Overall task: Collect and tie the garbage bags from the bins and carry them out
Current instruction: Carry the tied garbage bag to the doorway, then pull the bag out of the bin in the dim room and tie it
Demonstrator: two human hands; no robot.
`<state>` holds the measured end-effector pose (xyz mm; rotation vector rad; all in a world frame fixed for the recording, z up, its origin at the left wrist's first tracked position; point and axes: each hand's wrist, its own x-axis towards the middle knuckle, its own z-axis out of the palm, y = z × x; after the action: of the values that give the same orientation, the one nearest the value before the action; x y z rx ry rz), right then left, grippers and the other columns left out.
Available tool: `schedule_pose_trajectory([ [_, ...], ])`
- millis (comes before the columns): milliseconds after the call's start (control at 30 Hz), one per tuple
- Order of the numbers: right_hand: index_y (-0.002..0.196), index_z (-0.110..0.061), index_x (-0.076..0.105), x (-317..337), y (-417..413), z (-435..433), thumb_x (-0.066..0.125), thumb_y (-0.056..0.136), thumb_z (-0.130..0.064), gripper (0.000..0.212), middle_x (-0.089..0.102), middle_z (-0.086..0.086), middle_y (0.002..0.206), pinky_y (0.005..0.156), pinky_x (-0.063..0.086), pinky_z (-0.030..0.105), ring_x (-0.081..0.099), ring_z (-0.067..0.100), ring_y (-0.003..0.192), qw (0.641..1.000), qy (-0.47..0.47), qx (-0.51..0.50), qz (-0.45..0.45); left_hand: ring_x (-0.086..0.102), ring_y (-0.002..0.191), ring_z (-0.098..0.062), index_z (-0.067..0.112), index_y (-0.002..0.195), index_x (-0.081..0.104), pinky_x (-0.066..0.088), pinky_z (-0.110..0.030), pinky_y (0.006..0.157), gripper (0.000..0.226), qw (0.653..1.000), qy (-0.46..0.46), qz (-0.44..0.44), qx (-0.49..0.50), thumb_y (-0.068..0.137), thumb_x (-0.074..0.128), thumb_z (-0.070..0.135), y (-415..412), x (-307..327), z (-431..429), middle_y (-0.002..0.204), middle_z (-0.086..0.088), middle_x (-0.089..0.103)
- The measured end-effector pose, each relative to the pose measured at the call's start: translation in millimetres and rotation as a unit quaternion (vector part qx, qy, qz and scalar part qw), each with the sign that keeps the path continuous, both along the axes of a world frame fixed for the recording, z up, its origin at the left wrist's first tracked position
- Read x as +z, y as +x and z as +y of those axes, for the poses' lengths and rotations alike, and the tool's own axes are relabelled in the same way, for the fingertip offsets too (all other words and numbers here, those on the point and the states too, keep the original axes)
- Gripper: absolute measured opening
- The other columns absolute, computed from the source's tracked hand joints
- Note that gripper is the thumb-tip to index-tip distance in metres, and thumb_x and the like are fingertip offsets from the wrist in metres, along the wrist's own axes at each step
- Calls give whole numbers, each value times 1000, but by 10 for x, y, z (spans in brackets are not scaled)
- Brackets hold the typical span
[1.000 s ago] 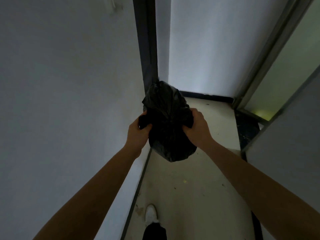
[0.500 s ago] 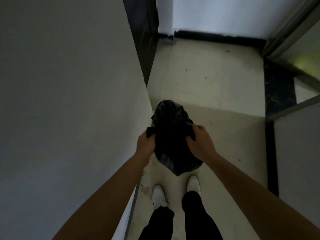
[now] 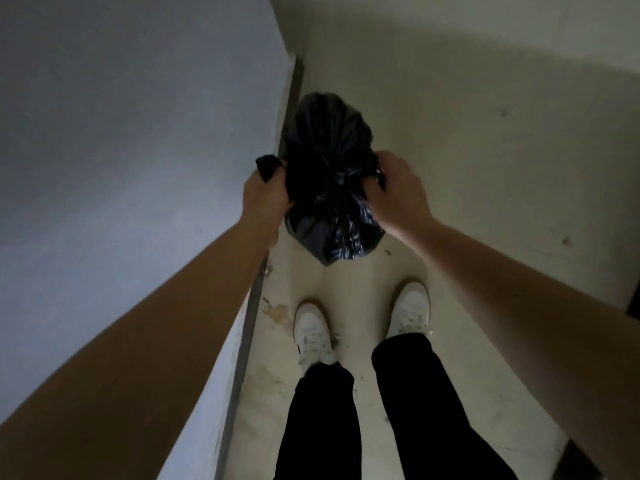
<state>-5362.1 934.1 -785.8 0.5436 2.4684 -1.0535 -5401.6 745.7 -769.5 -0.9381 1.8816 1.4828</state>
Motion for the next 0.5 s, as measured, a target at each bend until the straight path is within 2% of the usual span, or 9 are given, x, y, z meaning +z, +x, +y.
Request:
schedule_pose_trajectory([
  [100,129,-19,56,-549,-77,-77,45,98,-26,34,64,8,121,87,43,30,59,26,109,1000,-22,3,-20,68,96,-21,23,84,62,56,-39,91,19,1000,-24,0,-17,99,56,32,7,-528,-127,94,1,67],
  [167,129,-20,58,-834,-39,-111,46,99,-27,33,64,4,124,93,42,27,59,20,113,998,-39,17,-53,63,88,-19,23,78,58,54,-44,92,22,998,-60,5,-14,98,55,30,70,-809,-256,88,-2,65],
  [267,129,-21,60,-1059,99,-122,47,100,-26,32,62,1,130,92,38,20,57,17,118,995,-44,33,-87,63,83,-19,23,80,61,56,-51,92,20,990,-134,14,-30,95,50,29,225,-1023,-413,87,-3,66],
  [333,131,-22,58,-1075,204,-111,46,100,-26,33,61,2,131,90,37,19,57,17,118,995,-35,40,-87,58,81,-16,19,90,64,57,-46,87,22,982,-173,22,-71,98,46,29,326,-974,-421,84,0,61],
  [367,132,-22,57,-1034,248,-96,46,100,-27,35,60,3,131,89,37,20,57,19,117,995,-26,48,-80,56,85,-14,17,101,64,54,-39,84,25,974,-195,32,-111,101,43,29,364,-902,-407,90,1,61],
  [433,137,-22,51,-863,283,-35,45,100,-30,39,55,9,133,89,38,25,56,24,116,996,-3,65,-54,53,98,-10,16,122,61,39,-22,83,33,946,-245,68,-202,106,36,30,394,-692,-364,110,5,60],
  [500,142,-20,45,-554,226,72,43,101,-33,43,47,13,139,97,42,35,53,32,121,996,25,82,-18,49,107,-8,15,131,57,29,-15,87,35,915,-273,128,-268,107,35,30,353,-383,-284,124,4,58],
])
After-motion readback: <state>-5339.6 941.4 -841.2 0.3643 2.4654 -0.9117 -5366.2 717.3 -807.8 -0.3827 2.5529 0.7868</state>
